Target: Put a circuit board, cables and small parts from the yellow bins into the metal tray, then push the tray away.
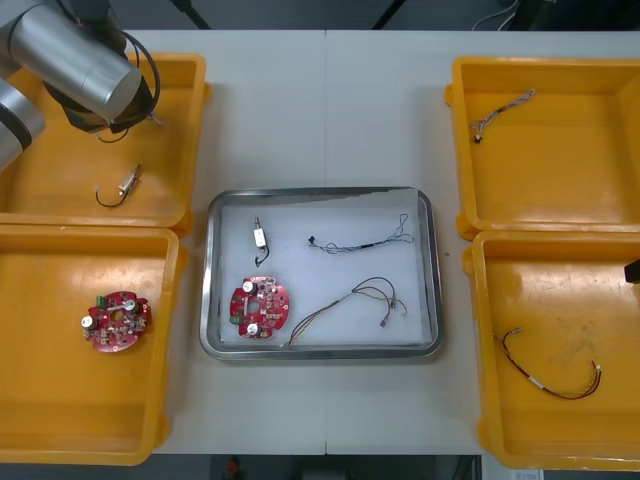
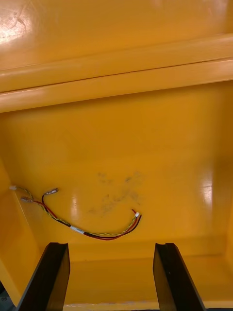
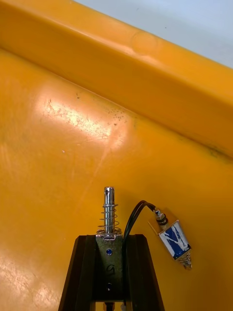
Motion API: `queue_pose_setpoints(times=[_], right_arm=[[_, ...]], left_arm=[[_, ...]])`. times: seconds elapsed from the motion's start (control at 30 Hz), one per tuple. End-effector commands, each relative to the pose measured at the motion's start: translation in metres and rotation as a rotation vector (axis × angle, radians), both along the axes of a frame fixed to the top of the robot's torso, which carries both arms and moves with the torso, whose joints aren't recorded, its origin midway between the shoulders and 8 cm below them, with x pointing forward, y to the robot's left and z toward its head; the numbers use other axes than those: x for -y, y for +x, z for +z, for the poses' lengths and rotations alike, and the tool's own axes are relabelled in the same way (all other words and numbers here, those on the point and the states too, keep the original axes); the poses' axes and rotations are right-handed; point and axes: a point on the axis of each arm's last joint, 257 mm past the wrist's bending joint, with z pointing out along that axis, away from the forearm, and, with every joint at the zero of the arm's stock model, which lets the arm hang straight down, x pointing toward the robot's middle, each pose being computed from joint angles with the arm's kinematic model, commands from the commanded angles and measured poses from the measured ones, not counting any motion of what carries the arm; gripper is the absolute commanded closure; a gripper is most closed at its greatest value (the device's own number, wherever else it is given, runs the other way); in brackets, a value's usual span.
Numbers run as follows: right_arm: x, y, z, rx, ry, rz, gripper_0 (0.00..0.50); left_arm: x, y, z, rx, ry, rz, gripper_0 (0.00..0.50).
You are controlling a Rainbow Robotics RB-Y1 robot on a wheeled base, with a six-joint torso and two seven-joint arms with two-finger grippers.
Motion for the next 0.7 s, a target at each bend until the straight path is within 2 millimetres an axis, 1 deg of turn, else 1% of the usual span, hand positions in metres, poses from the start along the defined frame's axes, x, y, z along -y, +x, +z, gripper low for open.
queue_pose_setpoints(times=[0.03, 0.27, 0.43, 0.47, 0.5, 0.53, 0.57, 0.6, 0.67, 0.7], right_arm=[[0.008, -0.001, 0.014, 0.031, -0.031, -0.013, 0.000], [0.008, -0.001, 0.014, 0.031, -0.031, -0.013, 0.000], [0.008, -0.001, 0.014, 0.031, -0.031, -0.013, 0.000], [0.008, -0.001, 0.014, 0.031, -0.031, -0.013, 0.000], [0.008, -0.001, 0.014, 0.031, -0.031, -0.013, 0.000], [0.008, -0.001, 0.014, 0.031, -0.031, -0.013, 0.000], [0.008, -0.001, 0.014, 0.031, -0.031, -0.013, 0.000], [0.008, -0.001, 0.014, 0.031, -0.031, -0.013, 0.000], [0.008, -0.001, 0.014, 0.031, -0.031, -0.013, 0.000], [0.008, -0.001, 0.014, 0.031, -0.031, -0.013, 0.000]], left_arm=[[-0.026, -0.004, -0.005, -0.008, 0.102, -0.013, 0.500], [-0.031, -0.008, -0.019, -0.021, 0.122, -0.012, 0.500], [-0.035, -0.010, -0.026, -0.031, 0.130, -0.011, 0.500], [-0.036, -0.011, -0.028, -0.034, 0.136, -0.010, 0.498], [-0.036, -0.011, -0.030, -0.037, 0.141, -0.013, 0.487], [-0.037, -0.010, -0.033, -0.036, 0.148, -0.017, 0.468], [-0.038, -0.009, -0.034, -0.032, 0.149, -0.020, 0.420], [-0.039, -0.008, -0.034, -0.029, 0.147, -0.020, 0.389], [-0.039, -0.008, -0.035, -0.027, 0.146, -0.022, 0.245], [-0.039, -0.008, -0.035, -0.027, 0.145, -0.022, 0.206]])
